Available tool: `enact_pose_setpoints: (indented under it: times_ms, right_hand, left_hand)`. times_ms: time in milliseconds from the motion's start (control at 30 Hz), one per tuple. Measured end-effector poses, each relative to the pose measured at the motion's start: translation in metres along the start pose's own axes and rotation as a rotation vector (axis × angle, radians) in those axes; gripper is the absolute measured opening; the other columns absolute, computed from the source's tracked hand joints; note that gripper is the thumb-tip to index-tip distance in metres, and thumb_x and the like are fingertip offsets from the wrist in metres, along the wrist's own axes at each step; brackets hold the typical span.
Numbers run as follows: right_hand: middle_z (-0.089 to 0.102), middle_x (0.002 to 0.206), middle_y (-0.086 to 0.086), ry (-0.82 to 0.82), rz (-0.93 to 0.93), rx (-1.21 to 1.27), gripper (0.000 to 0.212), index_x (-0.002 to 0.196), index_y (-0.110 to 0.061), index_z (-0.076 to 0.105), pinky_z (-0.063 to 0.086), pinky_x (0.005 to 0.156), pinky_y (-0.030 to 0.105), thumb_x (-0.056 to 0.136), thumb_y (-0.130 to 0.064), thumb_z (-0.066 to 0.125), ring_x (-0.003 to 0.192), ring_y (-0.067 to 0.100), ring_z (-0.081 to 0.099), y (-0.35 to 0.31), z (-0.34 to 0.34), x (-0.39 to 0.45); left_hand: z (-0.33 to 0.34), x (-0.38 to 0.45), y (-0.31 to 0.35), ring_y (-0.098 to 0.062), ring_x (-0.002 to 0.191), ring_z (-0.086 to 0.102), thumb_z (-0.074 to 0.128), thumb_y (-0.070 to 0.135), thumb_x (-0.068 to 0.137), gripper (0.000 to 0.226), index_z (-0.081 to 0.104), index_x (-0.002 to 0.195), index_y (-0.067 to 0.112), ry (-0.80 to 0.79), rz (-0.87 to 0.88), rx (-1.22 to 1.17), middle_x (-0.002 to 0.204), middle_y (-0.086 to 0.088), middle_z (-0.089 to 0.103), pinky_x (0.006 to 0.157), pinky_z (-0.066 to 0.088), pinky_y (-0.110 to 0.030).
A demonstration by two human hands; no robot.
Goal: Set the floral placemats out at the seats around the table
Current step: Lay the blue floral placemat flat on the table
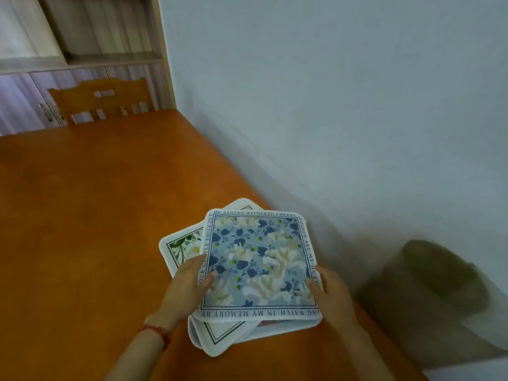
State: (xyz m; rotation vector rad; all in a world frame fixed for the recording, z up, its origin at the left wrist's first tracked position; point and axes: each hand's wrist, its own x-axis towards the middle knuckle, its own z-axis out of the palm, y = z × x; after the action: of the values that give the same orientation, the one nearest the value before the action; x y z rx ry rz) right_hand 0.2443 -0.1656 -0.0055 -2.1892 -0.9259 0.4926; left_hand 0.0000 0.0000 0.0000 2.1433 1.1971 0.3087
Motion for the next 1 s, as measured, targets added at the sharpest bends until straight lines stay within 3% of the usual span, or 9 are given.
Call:
enact_pose_setpoints:
  times_ms: [200,367,500,733,833,1000]
  right_hand:
    - [0.052,0.103,-0.006,-0.014,0.064,-0.009,0.028,0.118,-0.015,0.054,0.042,0.064,0.012,0.09,-0.02,0.056,0.095,0.008,0.054,0.013,0.014,0.015]
    - [0.063,0.092,-0.013,0.017,0.12,0.171,0.026,0.109,-0.031,0.054,0.048,0.055,0.013,0.09,-0.013,0.055,0.079,0.0,0.062,0.017,0.022,0.023]
    - [0.062,0.087,-0.013,0.036,0.152,0.199,0.027,0.115,-0.021,0.056,0.05,0.049,0.012,0.09,-0.011,0.055,0.073,0.0,0.063,0.018,0.026,0.028]
    - [0.063,0.089,-0.003,0.074,0.19,0.283,0.028,0.113,-0.017,0.058,0.044,0.044,0.007,0.09,-0.003,0.053,0.055,-0.007,0.061,0.017,0.024,0.037]
    - [0.063,0.087,0.001,0.082,0.217,0.277,0.029,0.116,-0.009,0.06,0.042,0.042,0.006,0.089,-0.001,0.054,0.051,-0.007,0.059,0.017,0.024,0.04]
    - [0.061,0.081,0.001,0.084,0.232,0.216,0.021,0.108,-0.005,0.063,0.039,0.04,0.004,0.089,-0.003,0.055,0.06,-0.002,0.054,0.016,0.022,0.046]
  left_hand:
    - [0.015,0.015,-0.007,-0.022,0.119,0.048,0.053,0.025,0.092,0.045,0.044,0.134,0.011,0.025,-0.028,-0.078,0.132,-0.007,0.051,0.096,0.038,-0.029]
    - [0.023,0.025,-0.009,-0.024,0.117,0.049,0.053,0.024,0.092,0.041,0.048,0.129,0.009,0.043,0.004,-0.064,0.128,-0.008,0.054,0.094,0.038,-0.027]
    - [0.025,0.029,-0.004,-0.027,0.125,0.043,0.053,0.019,0.092,0.044,0.045,0.133,0.004,0.101,-0.068,-0.094,0.136,-0.012,0.048,0.102,0.033,-0.03]
    - [0.028,0.041,-0.008,-0.027,0.102,0.06,0.059,0.013,0.088,0.036,0.057,0.123,0.006,0.192,-0.15,-0.212,0.118,-0.01,0.064,0.086,0.05,-0.037]
    - [0.028,0.044,-0.008,-0.027,0.092,0.061,0.06,0.005,0.085,0.03,0.06,0.115,0.006,0.231,-0.189,-0.228,0.108,-0.012,0.066,0.075,0.046,-0.029]
    - [0.021,0.054,-0.009,-0.03,0.091,0.061,0.062,0.001,0.083,0.029,0.061,0.112,-0.001,0.243,-0.3,-0.265,0.105,-0.016,0.066,0.081,0.047,-0.036]
